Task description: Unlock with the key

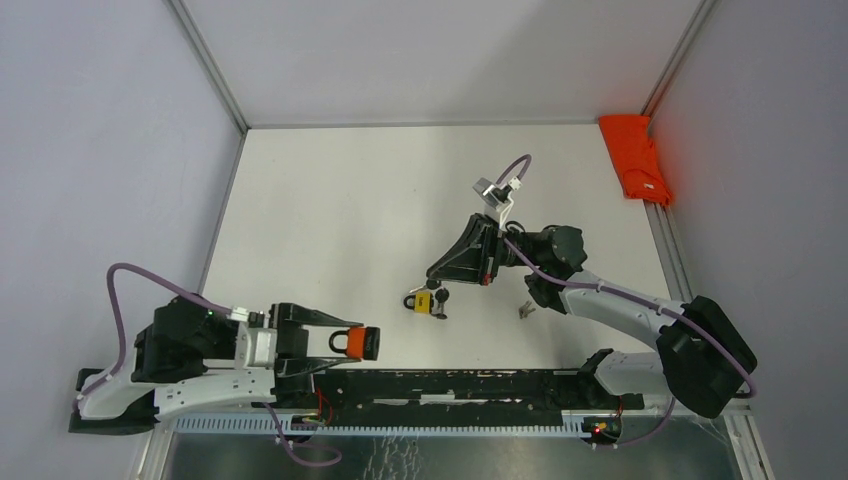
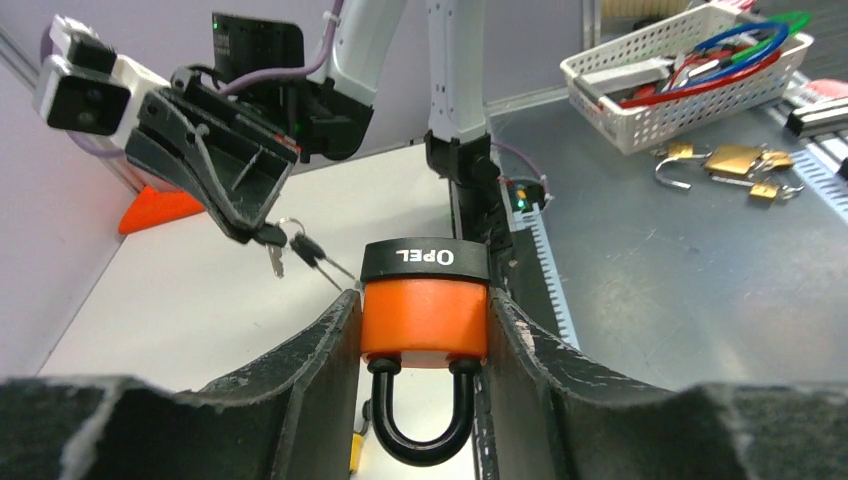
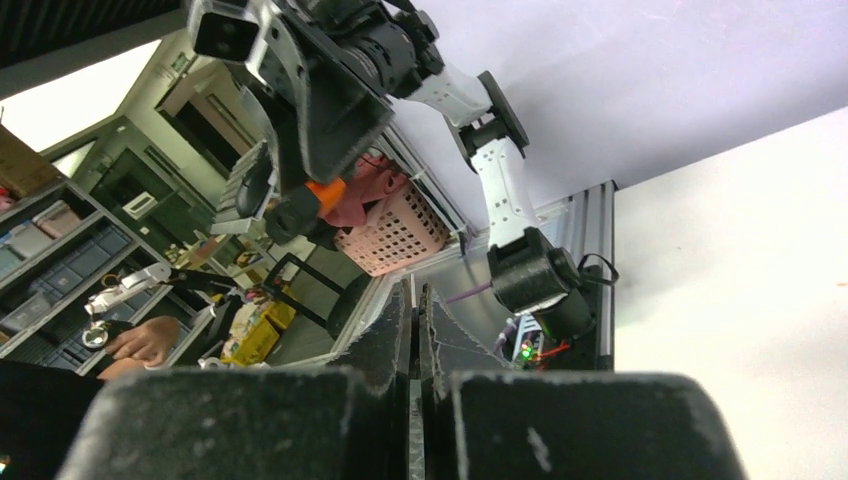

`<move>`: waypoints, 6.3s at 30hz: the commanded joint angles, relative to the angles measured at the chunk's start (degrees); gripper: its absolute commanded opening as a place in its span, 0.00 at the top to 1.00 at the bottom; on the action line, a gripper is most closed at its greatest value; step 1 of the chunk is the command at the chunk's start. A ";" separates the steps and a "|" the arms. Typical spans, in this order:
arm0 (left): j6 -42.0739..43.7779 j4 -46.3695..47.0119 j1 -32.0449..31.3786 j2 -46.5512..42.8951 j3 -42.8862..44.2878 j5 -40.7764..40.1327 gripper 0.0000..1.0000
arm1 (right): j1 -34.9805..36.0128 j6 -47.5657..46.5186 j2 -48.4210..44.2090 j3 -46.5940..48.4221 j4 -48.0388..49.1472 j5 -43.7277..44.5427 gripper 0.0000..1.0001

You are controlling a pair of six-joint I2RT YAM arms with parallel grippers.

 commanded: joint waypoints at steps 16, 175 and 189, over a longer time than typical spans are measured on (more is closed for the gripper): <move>-24.63 8.19 -0.70 -8.80 3.95 -4.59 0.98 | 0.17 -11.14 -1.08 0.87 -10.12 -0.22 1.00; -36.85 3.18 -1.40 -2.70 11.30 -2.07 0.98 | 18.54 -54.92 0.30 29.34 -51.68 22.75 0.53; -36.56 2.70 -1.49 -4.61 10.77 -2.66 0.98 | 30.48 -63.00 2.40 39.92 -62.66 33.25 0.54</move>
